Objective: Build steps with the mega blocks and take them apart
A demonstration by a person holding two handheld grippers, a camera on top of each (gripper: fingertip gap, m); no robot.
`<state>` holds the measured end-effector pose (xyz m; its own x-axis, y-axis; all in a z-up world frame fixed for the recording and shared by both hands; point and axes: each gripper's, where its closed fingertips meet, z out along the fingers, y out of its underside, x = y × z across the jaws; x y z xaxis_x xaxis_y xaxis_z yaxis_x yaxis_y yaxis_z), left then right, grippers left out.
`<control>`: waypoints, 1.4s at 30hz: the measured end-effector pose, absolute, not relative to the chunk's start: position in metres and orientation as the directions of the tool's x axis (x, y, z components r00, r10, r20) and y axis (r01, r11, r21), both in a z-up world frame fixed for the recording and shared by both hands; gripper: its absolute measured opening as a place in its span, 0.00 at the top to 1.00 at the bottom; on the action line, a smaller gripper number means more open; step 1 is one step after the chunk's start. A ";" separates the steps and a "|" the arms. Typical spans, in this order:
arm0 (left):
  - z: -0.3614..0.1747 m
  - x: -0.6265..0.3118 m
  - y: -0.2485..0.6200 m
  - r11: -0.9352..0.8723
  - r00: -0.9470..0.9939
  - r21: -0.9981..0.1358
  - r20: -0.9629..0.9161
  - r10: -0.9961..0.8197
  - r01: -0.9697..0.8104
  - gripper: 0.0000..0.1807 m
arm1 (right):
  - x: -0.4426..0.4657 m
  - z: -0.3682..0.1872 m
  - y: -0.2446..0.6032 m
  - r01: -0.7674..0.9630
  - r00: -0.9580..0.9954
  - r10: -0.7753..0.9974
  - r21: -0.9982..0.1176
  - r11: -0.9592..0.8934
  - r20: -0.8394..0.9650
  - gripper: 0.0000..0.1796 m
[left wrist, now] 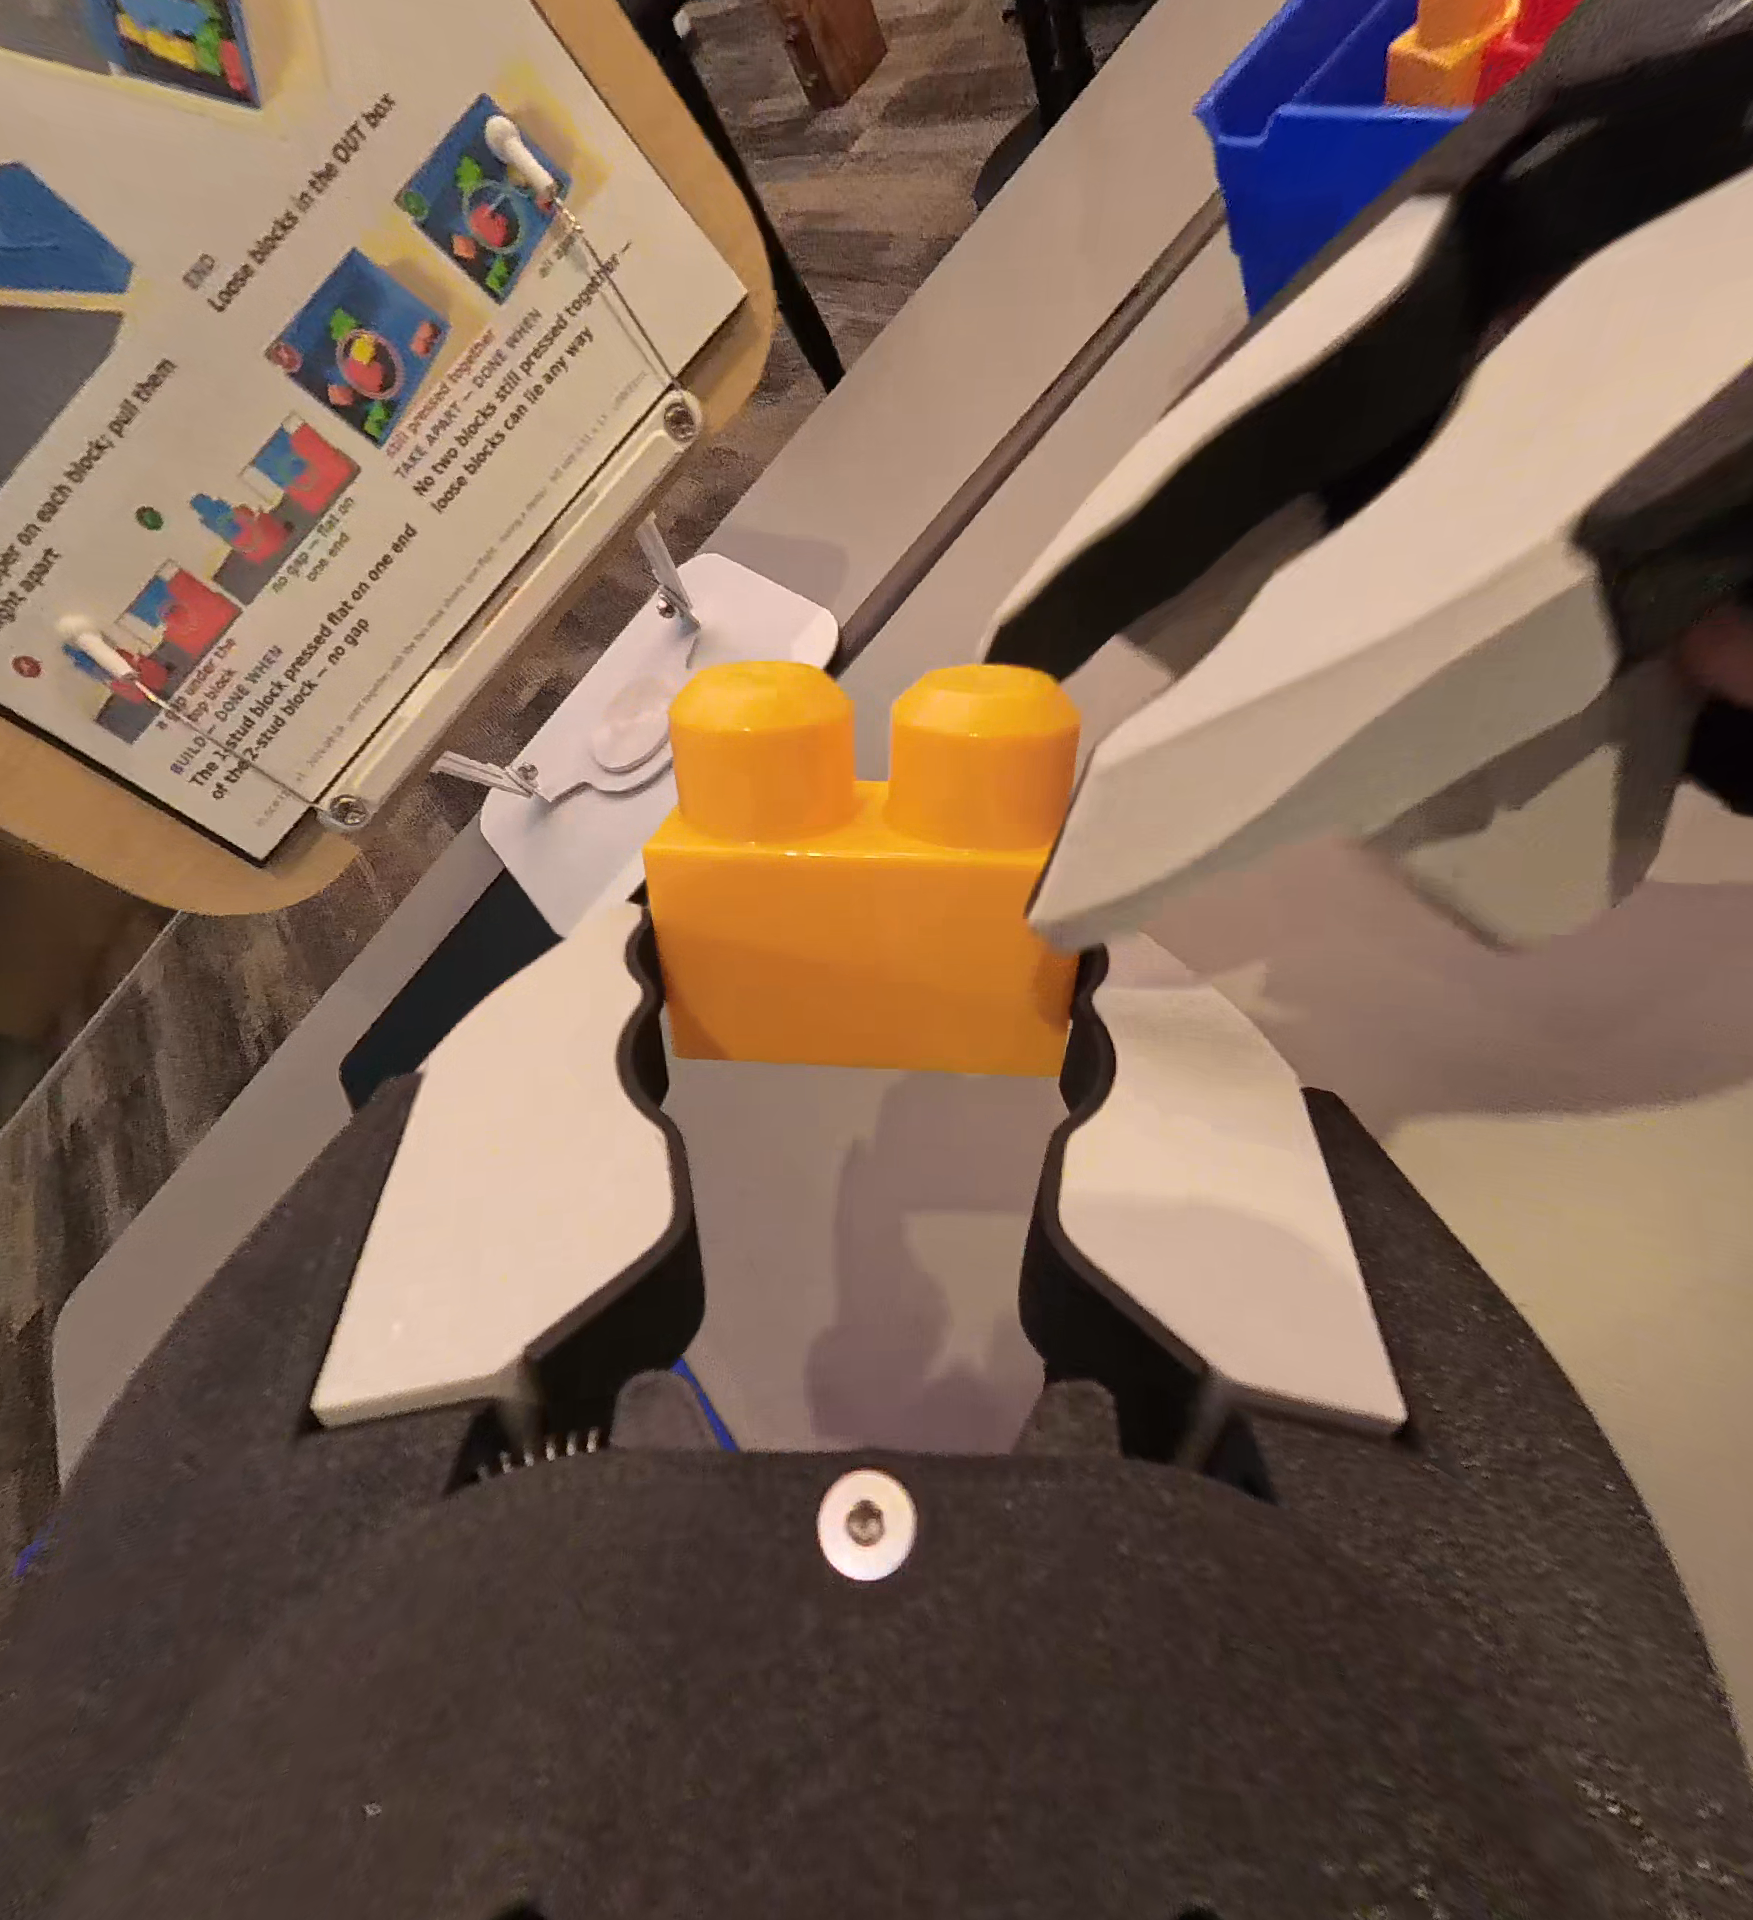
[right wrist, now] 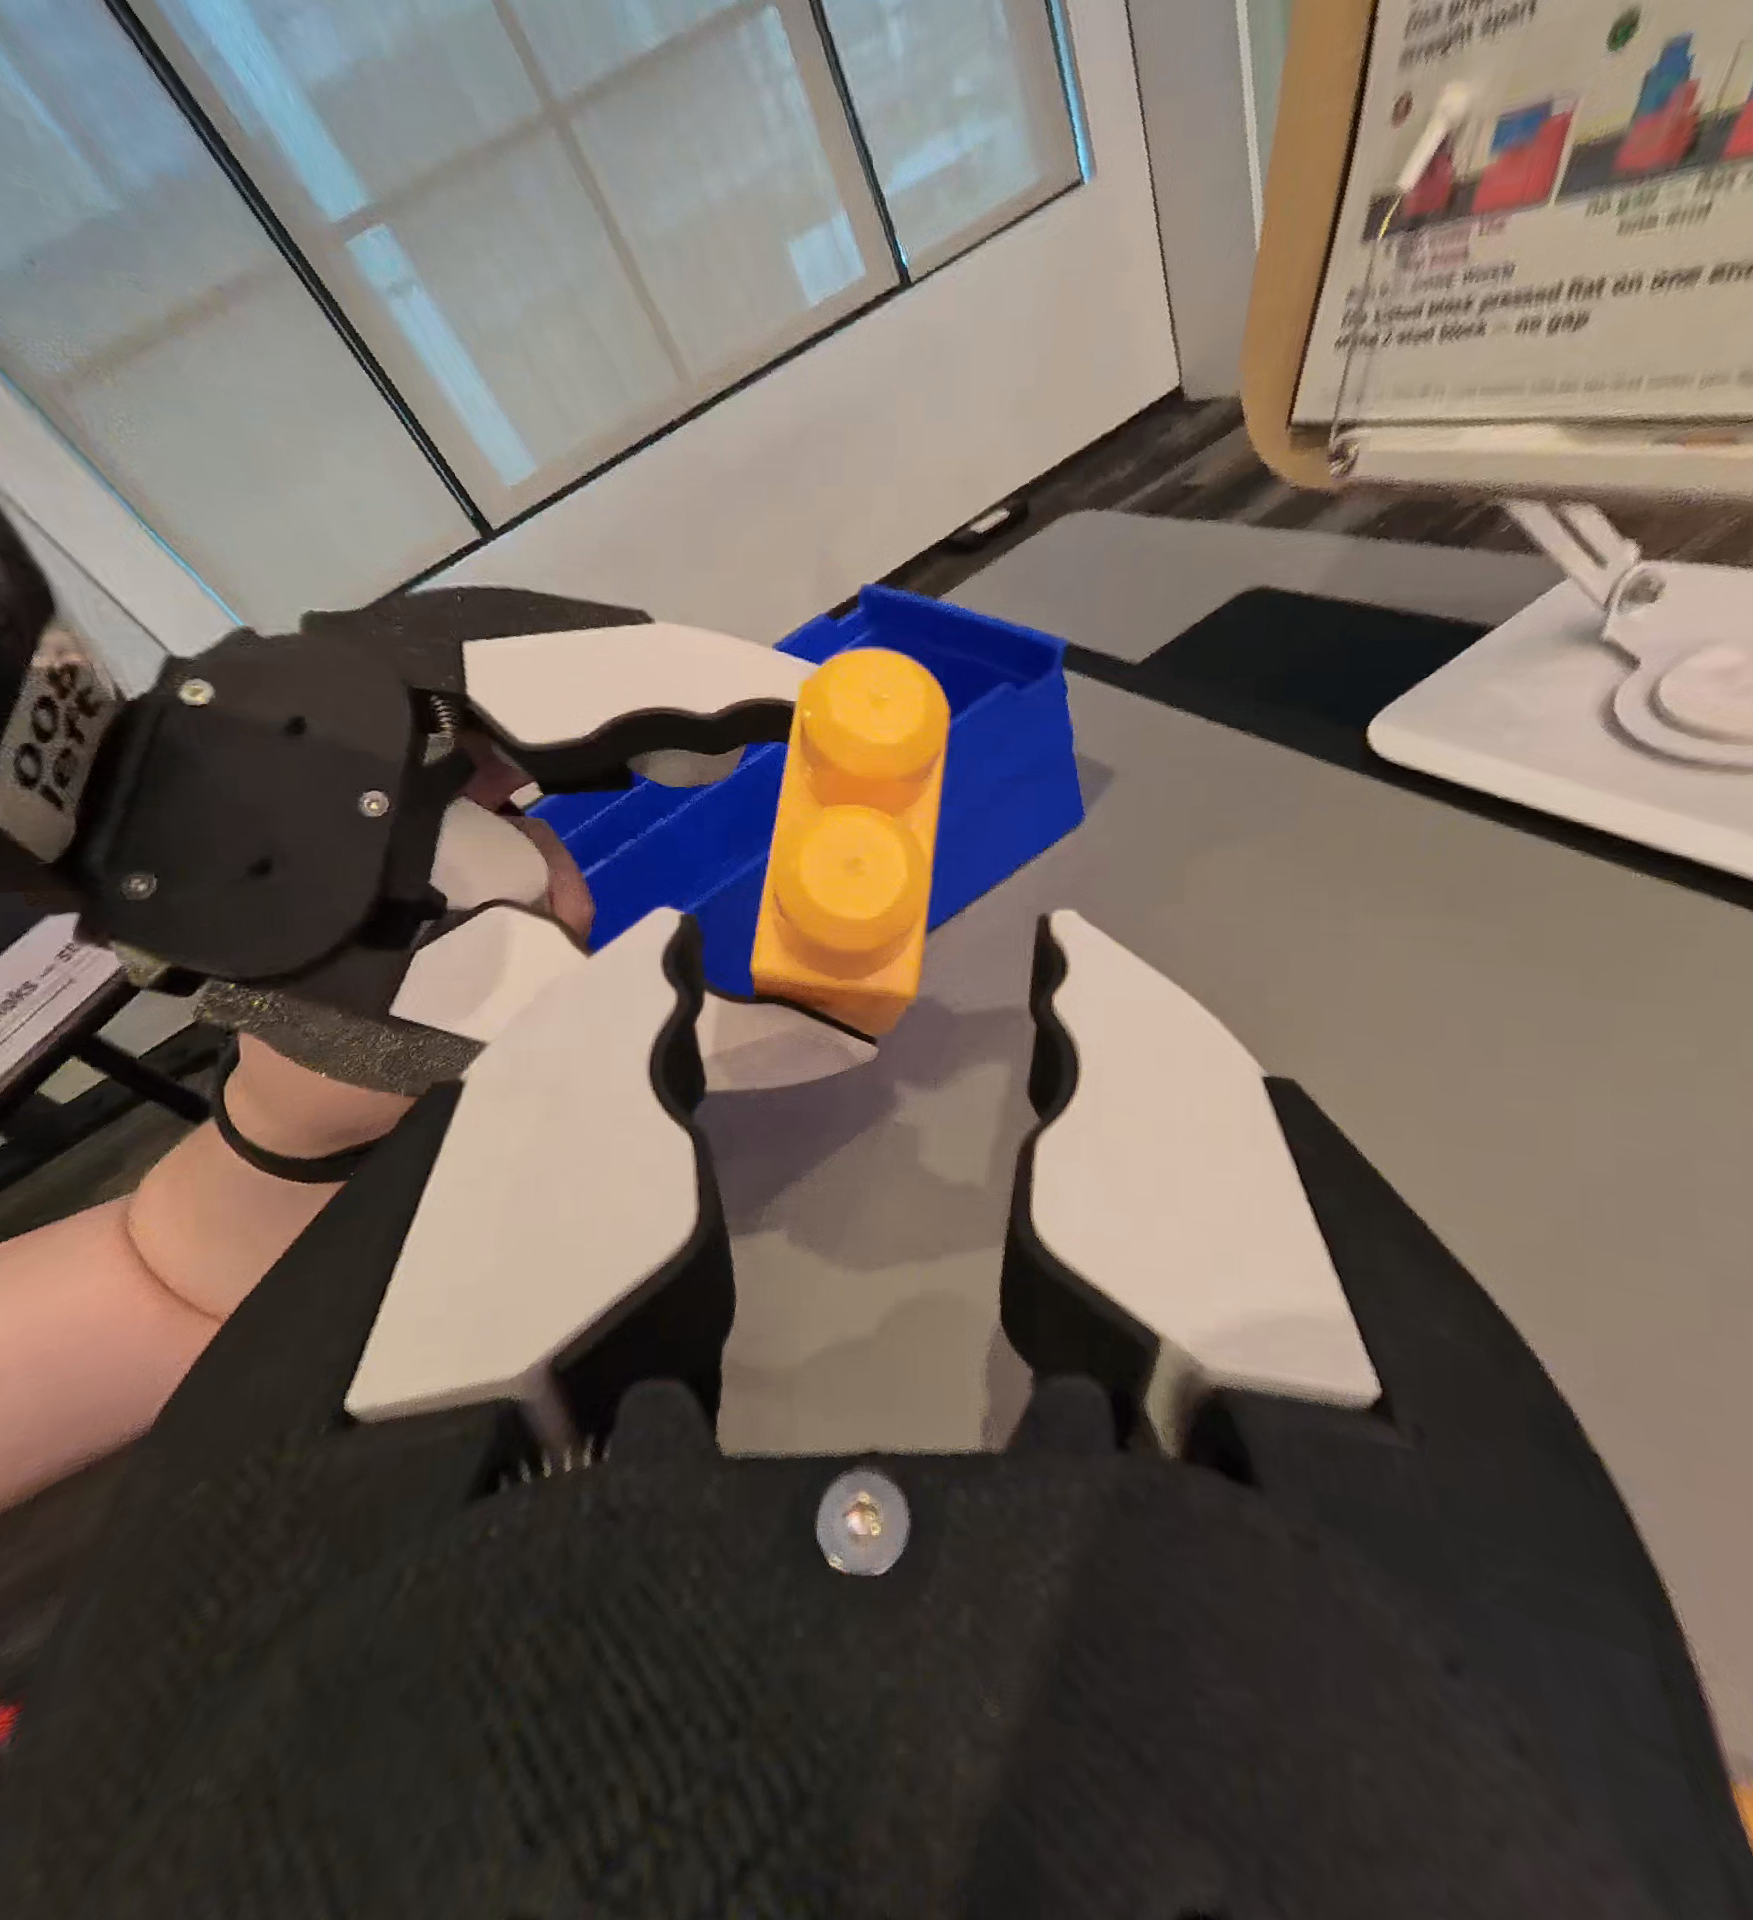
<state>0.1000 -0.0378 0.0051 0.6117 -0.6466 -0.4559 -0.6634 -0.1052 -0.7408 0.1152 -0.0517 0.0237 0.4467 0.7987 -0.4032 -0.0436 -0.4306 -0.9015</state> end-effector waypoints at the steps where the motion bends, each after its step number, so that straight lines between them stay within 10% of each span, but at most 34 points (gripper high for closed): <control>1: 0.005 0.102 -0.039 -0.098 0.608 -0.741 -0.459 -0.647 -0.664 0.58 | 0.112 0.019 -0.054 -0.029 0.431 0.800 -0.893 -0.450 -0.417 0.66; 4: 0.004 0.103 -0.039 -0.078 0.594 -0.726 -0.491 -0.638 -0.684 0.58 | 0.105 0.009 -0.060 0.007 0.381 0.808 -0.872 -0.489 -0.450 0.80; 19: 0.039 0.129 -0.097 -0.067 0.293 -0.945 -0.032 -0.956 -0.320 0.60 | 0.147 0.059 -0.096 0.146 0.051 0.989 -0.979 -0.145 -0.139 0.80; 42: 0.031 0.144 -0.133 -0.207 0.037 -0.938 0.204 -0.978 -0.277 0.78 | 0.147 0.039 -0.132 0.334 -0.097 0.995 -0.941 0.058 0.027 0.80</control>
